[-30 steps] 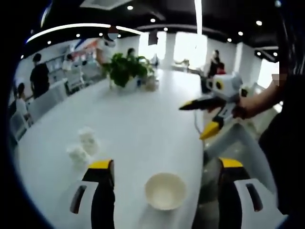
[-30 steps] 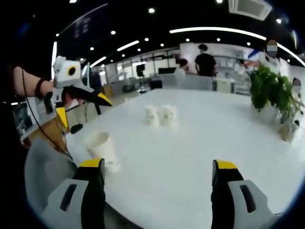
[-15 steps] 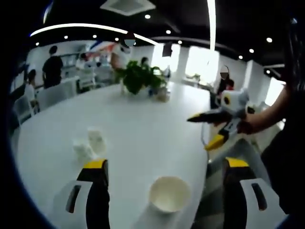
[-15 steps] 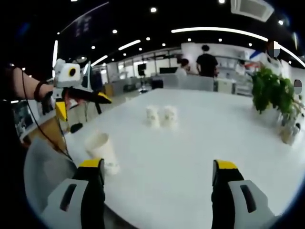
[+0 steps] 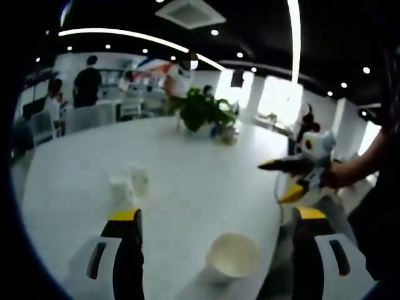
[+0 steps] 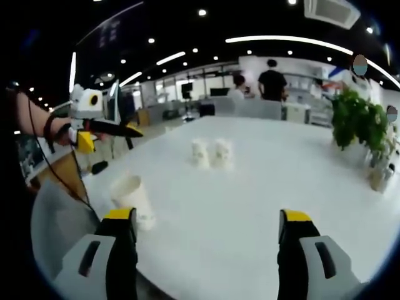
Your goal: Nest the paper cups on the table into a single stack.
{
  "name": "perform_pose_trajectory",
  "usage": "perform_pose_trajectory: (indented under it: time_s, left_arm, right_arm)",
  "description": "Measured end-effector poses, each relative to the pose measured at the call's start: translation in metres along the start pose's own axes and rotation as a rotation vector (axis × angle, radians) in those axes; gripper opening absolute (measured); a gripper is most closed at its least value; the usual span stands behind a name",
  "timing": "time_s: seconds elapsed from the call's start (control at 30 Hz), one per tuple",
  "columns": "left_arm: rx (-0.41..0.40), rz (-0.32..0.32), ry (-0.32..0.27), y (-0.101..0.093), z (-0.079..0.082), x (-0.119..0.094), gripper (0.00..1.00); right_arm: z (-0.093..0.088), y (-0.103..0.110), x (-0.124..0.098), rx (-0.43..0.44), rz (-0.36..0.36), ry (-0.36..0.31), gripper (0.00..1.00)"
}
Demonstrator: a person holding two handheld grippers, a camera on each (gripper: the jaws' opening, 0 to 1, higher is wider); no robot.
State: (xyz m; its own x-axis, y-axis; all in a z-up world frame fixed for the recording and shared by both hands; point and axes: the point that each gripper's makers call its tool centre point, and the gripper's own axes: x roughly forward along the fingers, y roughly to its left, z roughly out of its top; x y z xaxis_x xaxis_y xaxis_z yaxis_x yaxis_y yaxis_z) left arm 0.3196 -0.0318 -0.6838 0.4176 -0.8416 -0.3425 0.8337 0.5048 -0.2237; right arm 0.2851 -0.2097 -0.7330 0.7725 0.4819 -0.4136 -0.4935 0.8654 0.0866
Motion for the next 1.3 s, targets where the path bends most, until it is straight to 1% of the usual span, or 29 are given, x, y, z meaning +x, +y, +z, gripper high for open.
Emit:
perform_pose_trajectory:
  time_s: [0.13,0.23,0.37,0.5,0.6,0.67,0.7,0.83,0.93,1.07,1.23,1.3]
  left_arm:
    - [-0.002,0.024,-0.023,0.006,0.001,-0.006,1.0]
    - [0.0,0.037,-0.031,0.009,0.001,-0.011,1.0]
    - [-0.009,0.07,-0.037,0.018,-0.001,-0.021,1.0]
    - [-0.025,0.099,-0.033,0.029,-0.008,-0.029,1.0]
    - [-0.029,0.117,-0.044,0.033,-0.008,-0.035,0.99]
    - [-0.042,0.14,-0.036,0.039,-0.011,-0.039,0.99]
    - [-0.044,0.148,-0.047,0.041,-0.011,-0.041,0.99]
    - [-0.06,0.18,-0.056,0.049,-0.014,-0.046,0.99]
    - [-0.064,0.195,-0.05,0.051,-0.016,-0.048,0.98]
    - [-0.05,0.218,-0.048,0.057,-0.016,-0.052,0.98]
    - [-0.056,0.251,-0.068,0.063,-0.014,-0.058,0.98]
    - [-0.065,0.26,-0.068,0.066,-0.018,-0.06,0.99]
  right_arm:
    - [0.0,0.0,0.0,0.001,0.0,0.0,0.92]
    - [0.001,0.002,0.001,-0.002,0.004,0.001,0.92]
    - [0.004,0.003,0.003,-0.008,0.01,0.0,0.92]
    - [0.006,0.003,0.004,-0.013,0.014,0.001,0.92]
    - [0.007,0.002,0.004,-0.019,0.015,0.002,0.92]
    - [0.009,0.003,0.005,-0.021,0.017,0.002,0.92]
    - [0.009,0.003,0.005,-0.022,0.018,0.003,0.92]
    - [0.01,0.003,0.007,-0.025,0.022,-0.001,0.92]
    - [0.009,0.005,0.009,-0.022,0.029,0.0,0.92]
    - [0.006,0.007,0.011,-0.016,0.037,0.003,0.92]
    - [0.005,0.01,0.014,-0.02,0.05,0.009,0.92]
    - [0.007,0.009,0.014,-0.019,0.05,0.006,0.92]
